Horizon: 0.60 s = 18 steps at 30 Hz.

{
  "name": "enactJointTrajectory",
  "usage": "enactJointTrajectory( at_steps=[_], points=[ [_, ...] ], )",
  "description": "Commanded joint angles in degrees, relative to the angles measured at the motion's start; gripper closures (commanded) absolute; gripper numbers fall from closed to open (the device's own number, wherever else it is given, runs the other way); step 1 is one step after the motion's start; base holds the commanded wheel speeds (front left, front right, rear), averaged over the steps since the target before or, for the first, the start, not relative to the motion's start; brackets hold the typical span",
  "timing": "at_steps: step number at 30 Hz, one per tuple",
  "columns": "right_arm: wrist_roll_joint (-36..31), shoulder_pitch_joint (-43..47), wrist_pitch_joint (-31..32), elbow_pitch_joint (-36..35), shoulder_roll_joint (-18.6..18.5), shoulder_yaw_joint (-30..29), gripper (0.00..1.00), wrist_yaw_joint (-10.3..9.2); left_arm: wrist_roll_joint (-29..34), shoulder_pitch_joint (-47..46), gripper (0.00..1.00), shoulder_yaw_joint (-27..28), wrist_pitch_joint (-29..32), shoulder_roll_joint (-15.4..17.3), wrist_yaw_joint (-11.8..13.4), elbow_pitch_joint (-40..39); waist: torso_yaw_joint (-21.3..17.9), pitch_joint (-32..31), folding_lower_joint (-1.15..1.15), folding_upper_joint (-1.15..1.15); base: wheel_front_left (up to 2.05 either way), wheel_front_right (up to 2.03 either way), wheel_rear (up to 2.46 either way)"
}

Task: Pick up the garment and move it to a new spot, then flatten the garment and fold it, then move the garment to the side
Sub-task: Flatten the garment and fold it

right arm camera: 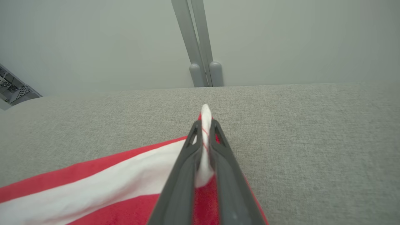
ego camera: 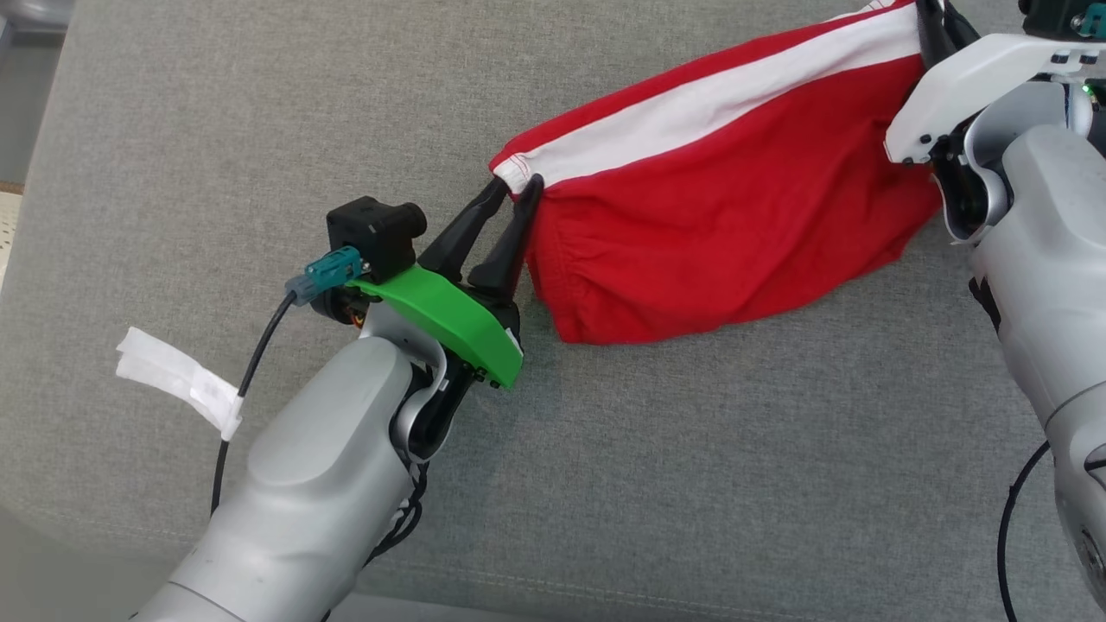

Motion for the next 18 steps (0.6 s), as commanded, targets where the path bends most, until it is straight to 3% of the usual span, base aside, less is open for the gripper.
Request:
enactJointTrajectory(
  at_steps=[1, 9, 18],
  points=[
    [0.08, -0.12, -0.80, 0.92, -0.37, 0.61, 0.00, -0.06, 1.15, -0.34, 0.00, -0.29, -0.27, -0.31, -0.20, -0.08, 0.01, -0.45, -0.01, 0.00, 0.00, 0.00, 0.00],
    [2.32, 3.46, -2.28, 3.22, -2.06, 4.14, 0.00, -0.06, 6.21, 4.37, 0.00, 2.28, -0.23, 1.57, -0.20, -1.63, -0.53, -4.17, -0.01, 0.00, 0.00, 0.00, 0.00],
    [6.82, 9.45, -1.24, 3.09, -4.99, 7.42, 0.00, -0.06, 13.61, 13.98, 0.00, 18.35, -0.23, 3.61, 0.35, -8.89, 0.65, -6.38, -0.01, 0.00, 0.00, 0.00, 0.00]
  ],
)
